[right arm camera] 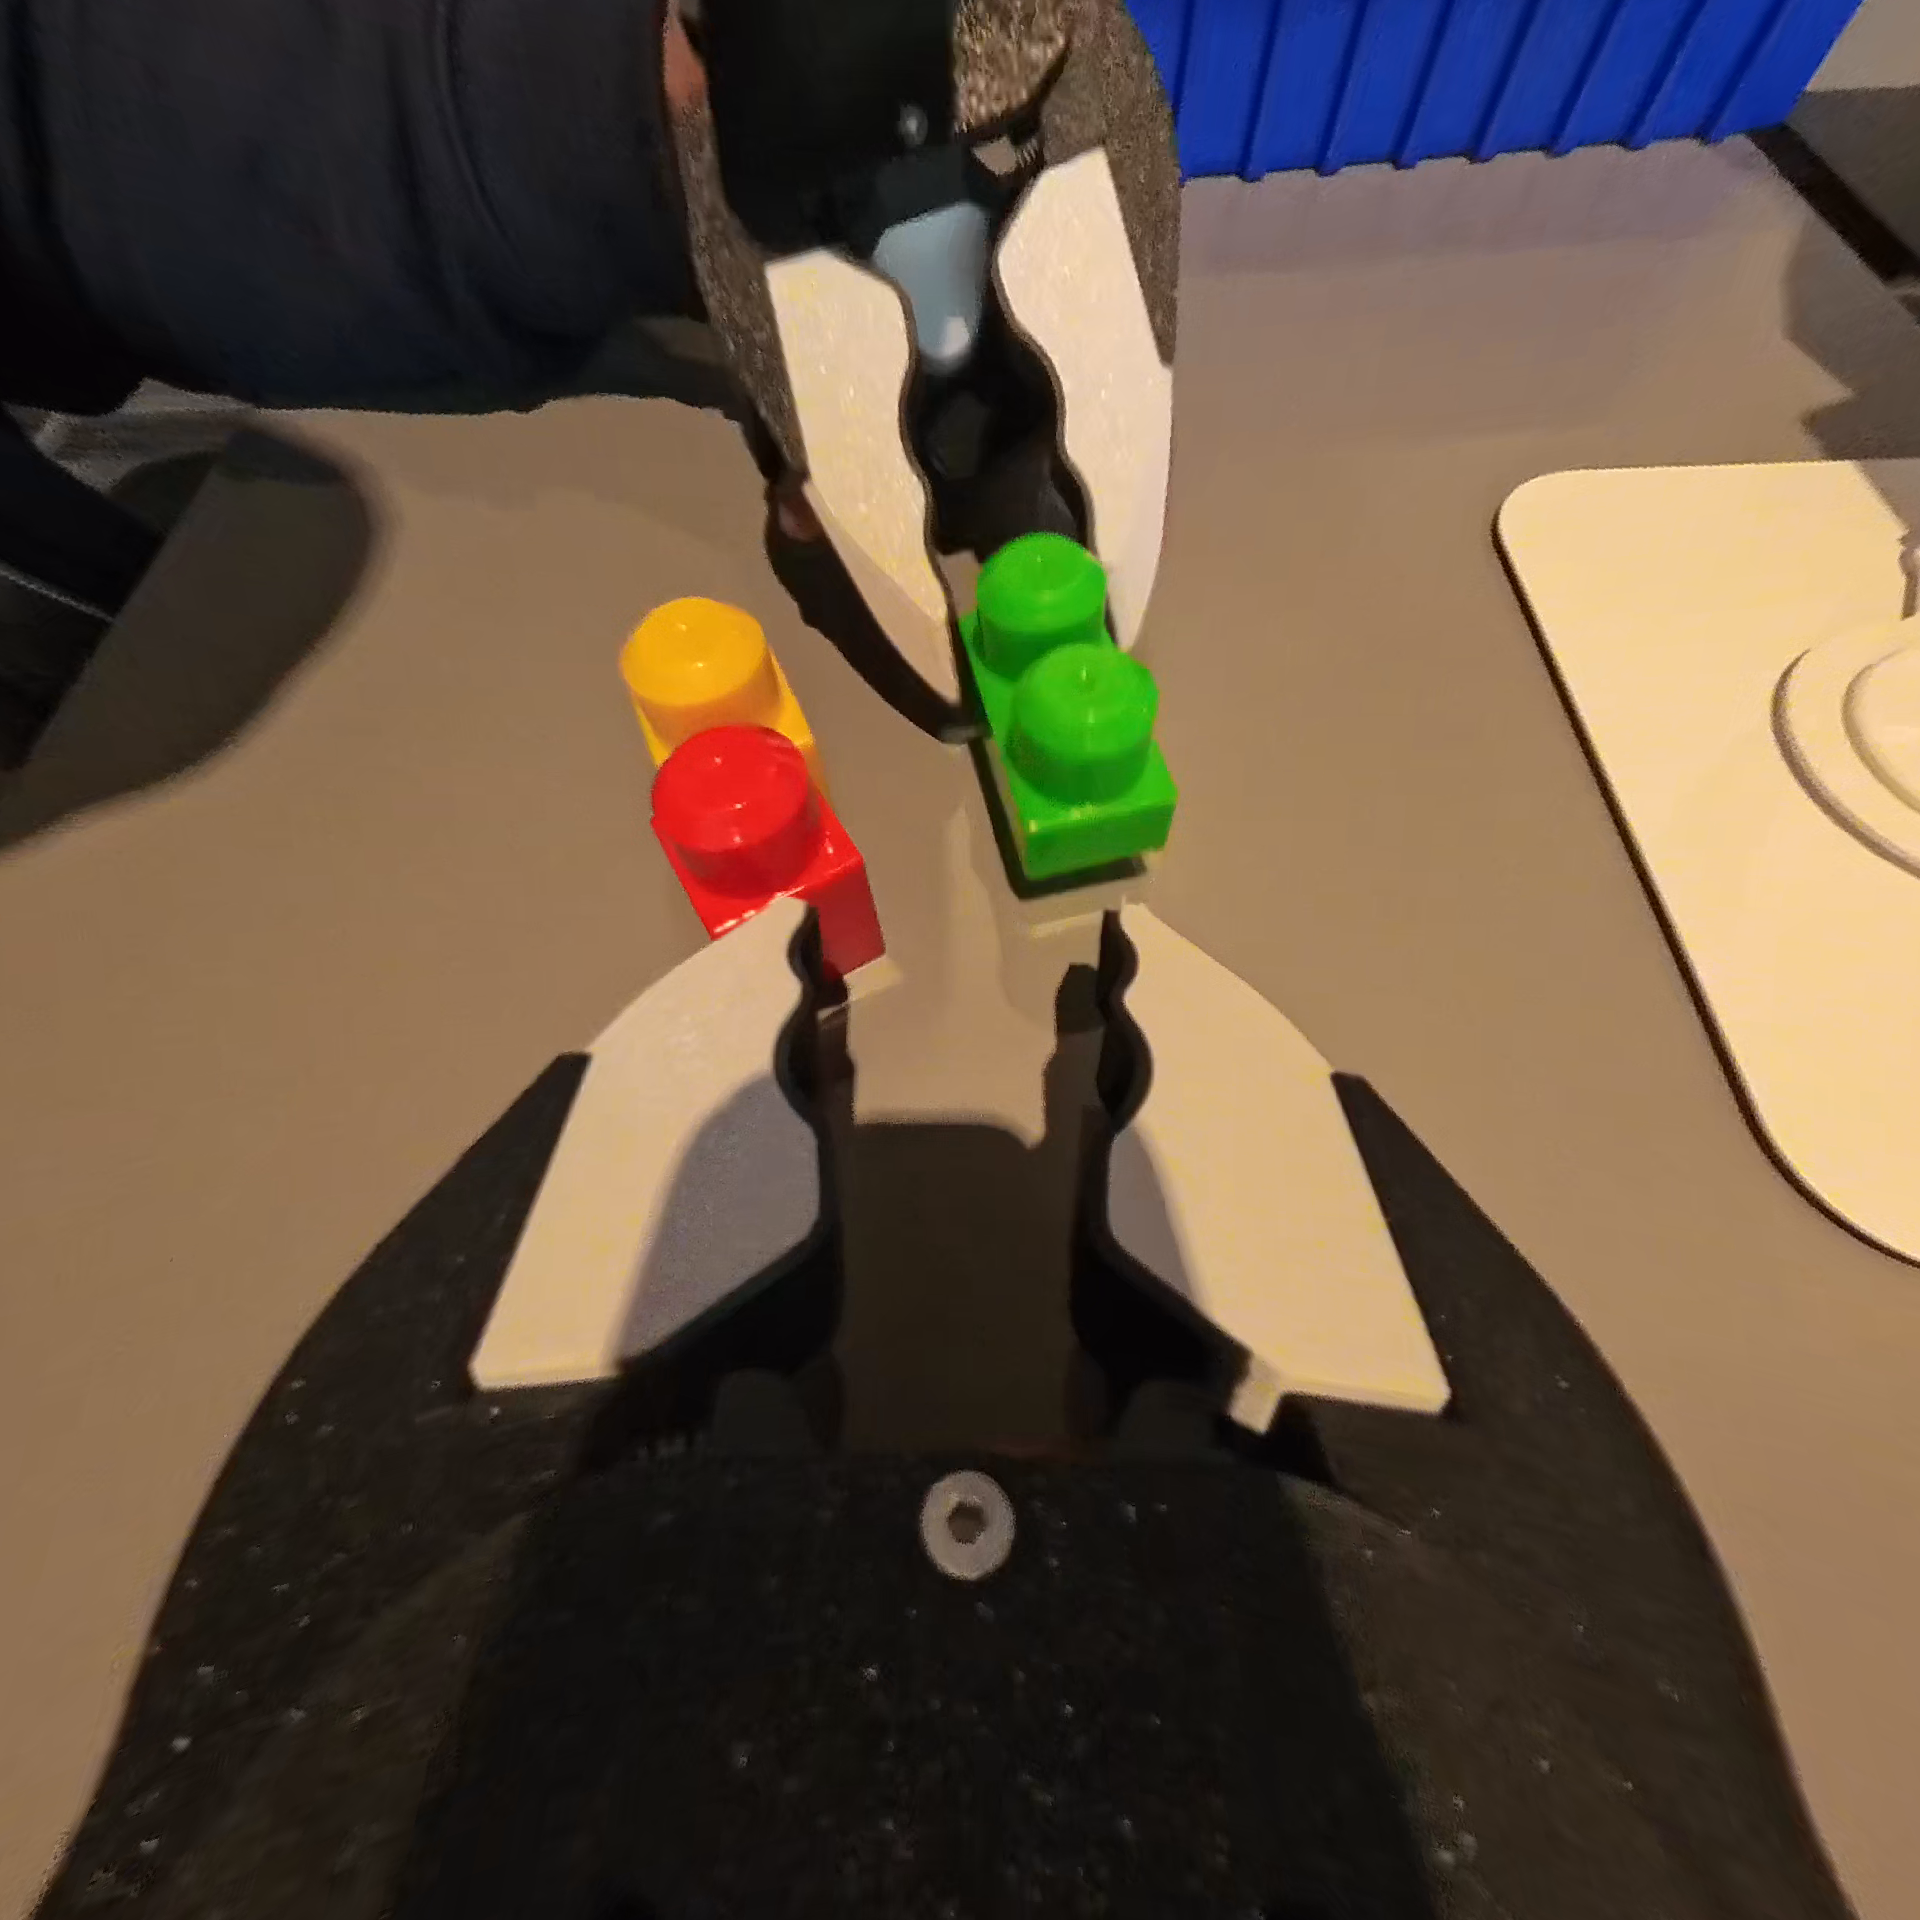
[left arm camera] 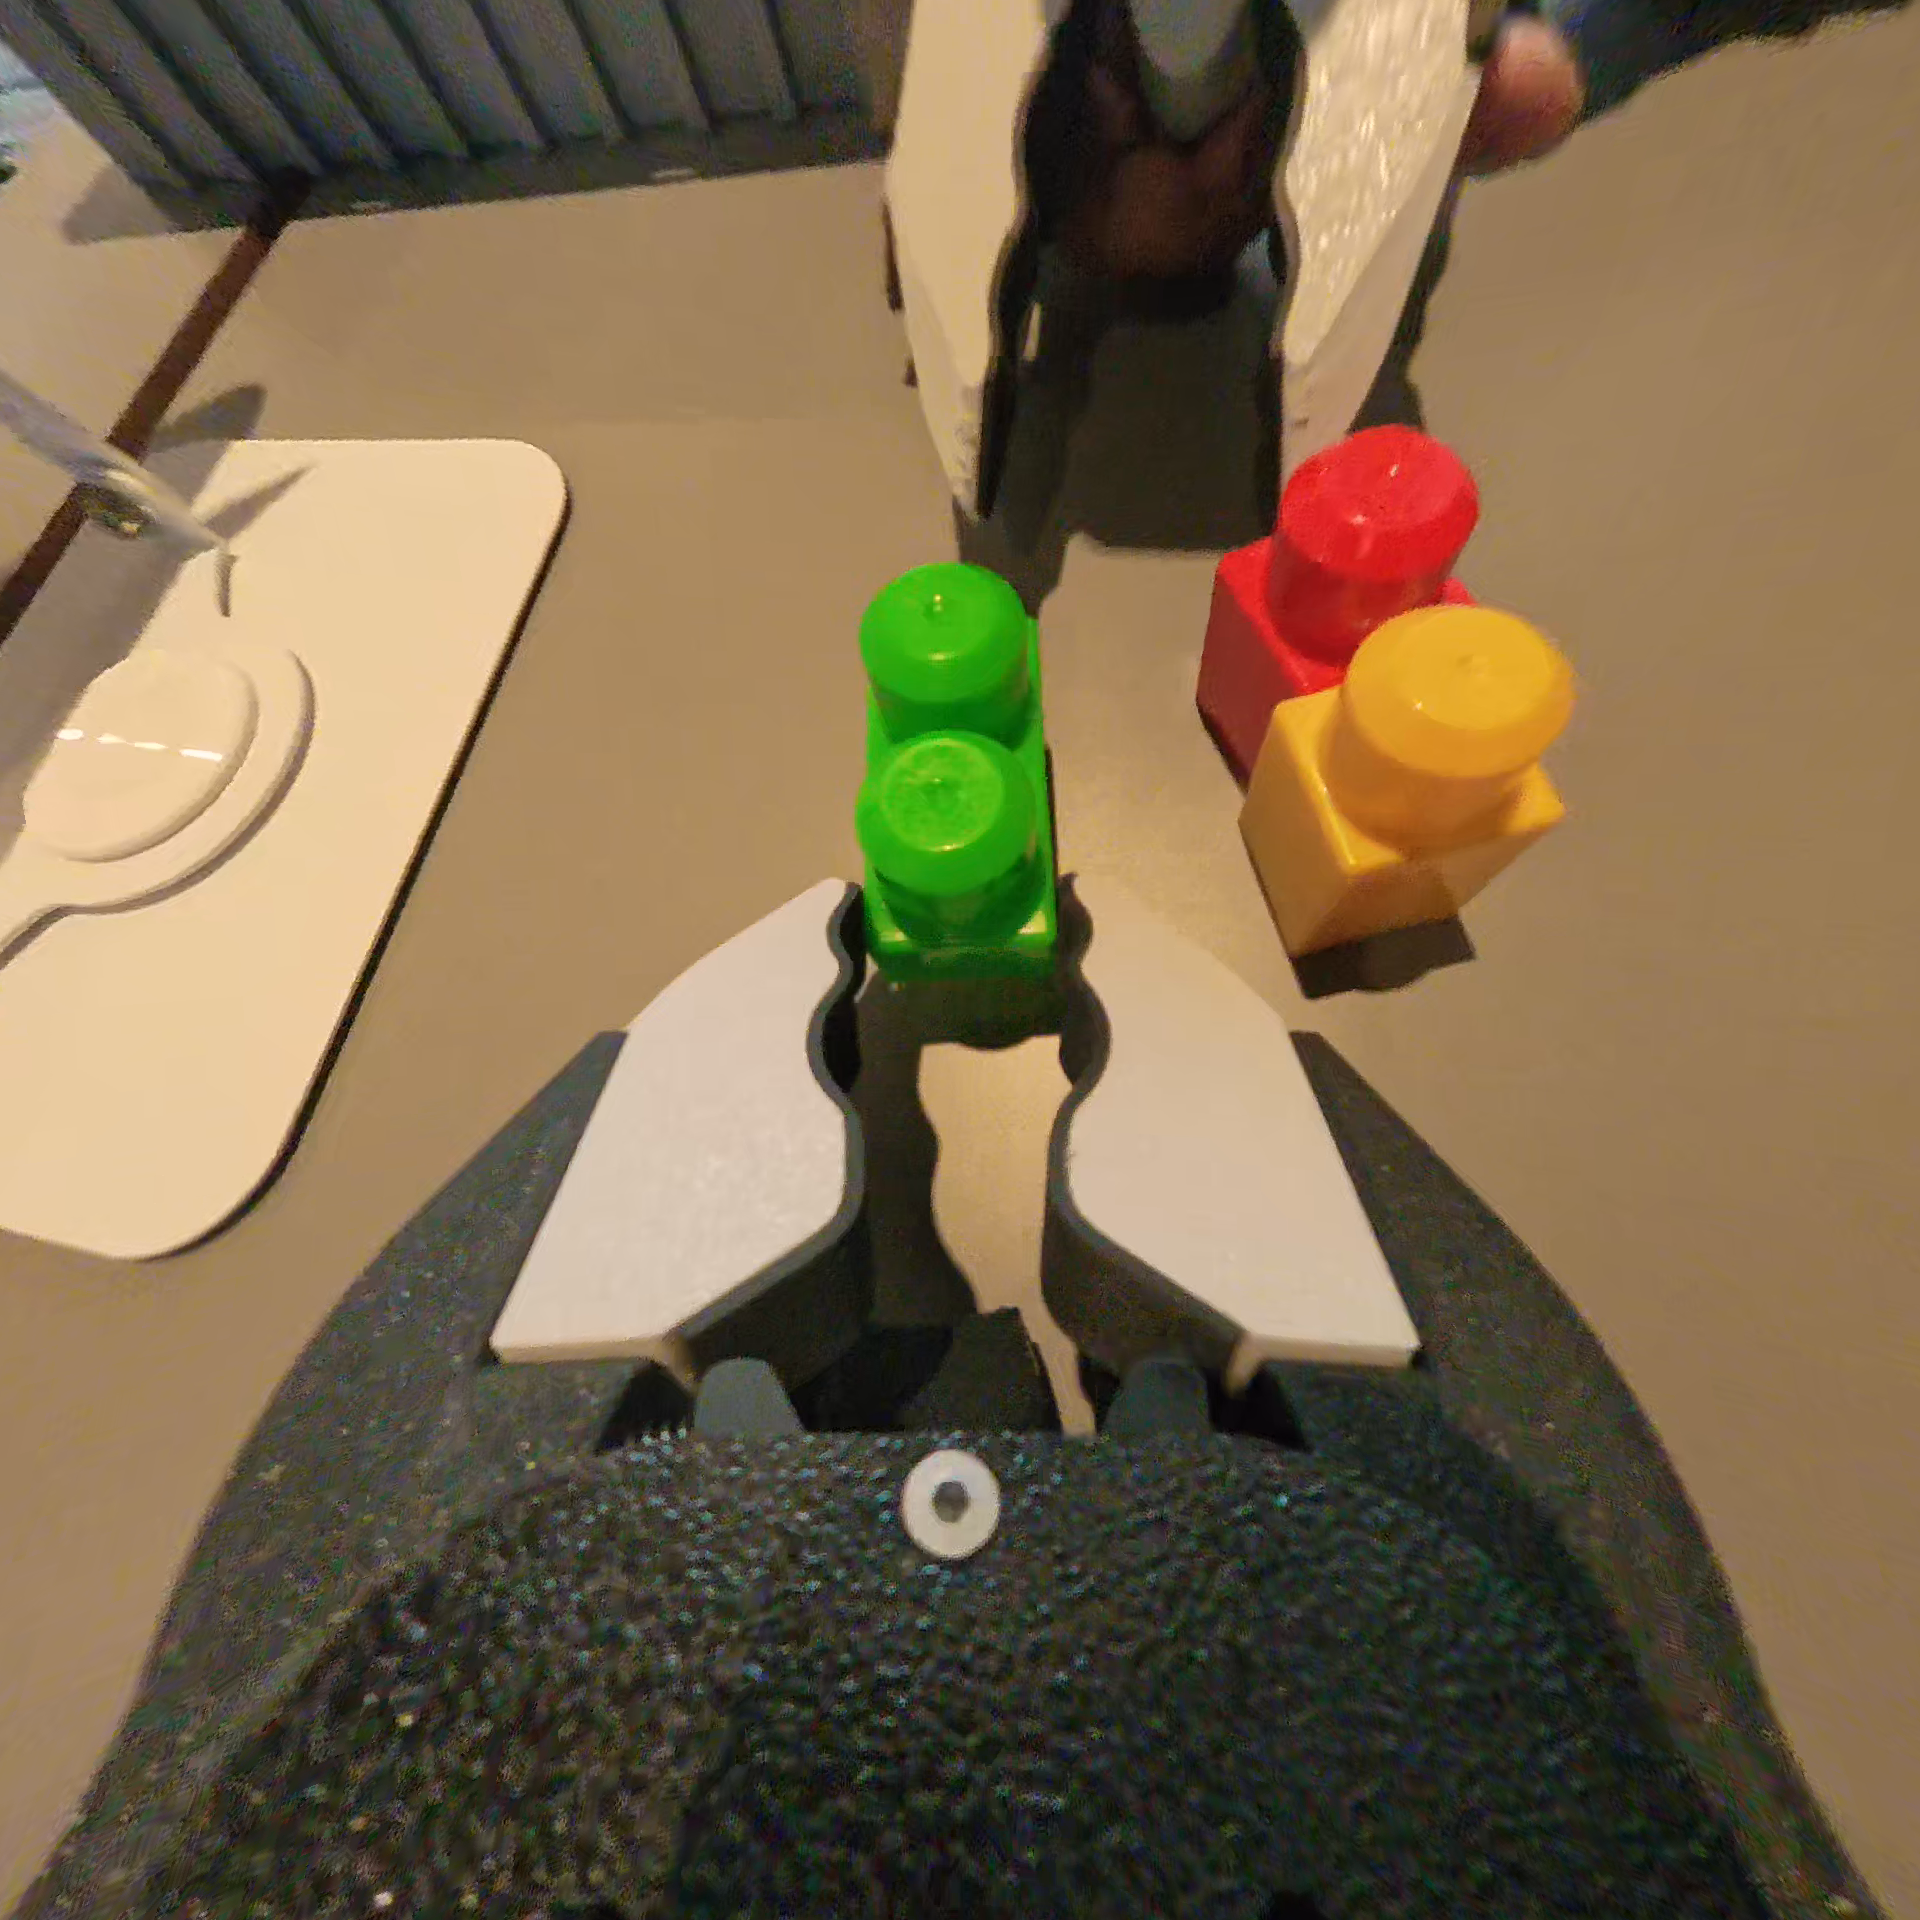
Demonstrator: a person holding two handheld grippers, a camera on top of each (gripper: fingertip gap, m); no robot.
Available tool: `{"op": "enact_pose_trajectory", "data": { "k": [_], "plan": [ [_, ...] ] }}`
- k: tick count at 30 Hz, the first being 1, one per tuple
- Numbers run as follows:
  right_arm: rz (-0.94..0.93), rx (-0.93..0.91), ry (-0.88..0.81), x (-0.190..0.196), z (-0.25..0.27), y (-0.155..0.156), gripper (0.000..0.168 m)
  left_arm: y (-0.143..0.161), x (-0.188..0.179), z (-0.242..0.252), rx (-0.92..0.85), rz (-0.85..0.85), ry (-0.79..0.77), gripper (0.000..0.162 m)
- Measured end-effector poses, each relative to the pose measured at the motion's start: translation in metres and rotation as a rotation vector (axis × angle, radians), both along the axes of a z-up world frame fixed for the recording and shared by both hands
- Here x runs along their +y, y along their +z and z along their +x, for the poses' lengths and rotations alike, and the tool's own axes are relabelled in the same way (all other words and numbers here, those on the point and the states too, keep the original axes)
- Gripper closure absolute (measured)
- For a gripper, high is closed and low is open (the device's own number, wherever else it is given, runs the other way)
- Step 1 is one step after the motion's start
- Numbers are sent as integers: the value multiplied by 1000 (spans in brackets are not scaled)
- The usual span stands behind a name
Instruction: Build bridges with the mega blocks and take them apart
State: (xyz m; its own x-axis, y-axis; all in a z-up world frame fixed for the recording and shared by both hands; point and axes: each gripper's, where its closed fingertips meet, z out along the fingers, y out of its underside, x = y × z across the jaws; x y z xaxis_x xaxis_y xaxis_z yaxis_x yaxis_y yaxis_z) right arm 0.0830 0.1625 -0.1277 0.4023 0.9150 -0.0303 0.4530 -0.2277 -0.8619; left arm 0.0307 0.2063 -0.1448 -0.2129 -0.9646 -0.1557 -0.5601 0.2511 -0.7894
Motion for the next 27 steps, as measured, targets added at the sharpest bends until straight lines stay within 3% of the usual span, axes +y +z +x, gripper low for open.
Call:
{"op": "enact_pose_trajectory", "data": {
  "k": [5,13,27],
  "plan": [
    [45,-91,-46,3,1,-8,120,23,-10,-30,-120,-160,50,128],
    [55,-288,4,-8,-4,-31,118,6,-62,-75,-10,-141,5,128],
    [32,-293,-42,-5,4,-32,123,-10,-38,-58,114,-107,-122,128]
  ]
}}
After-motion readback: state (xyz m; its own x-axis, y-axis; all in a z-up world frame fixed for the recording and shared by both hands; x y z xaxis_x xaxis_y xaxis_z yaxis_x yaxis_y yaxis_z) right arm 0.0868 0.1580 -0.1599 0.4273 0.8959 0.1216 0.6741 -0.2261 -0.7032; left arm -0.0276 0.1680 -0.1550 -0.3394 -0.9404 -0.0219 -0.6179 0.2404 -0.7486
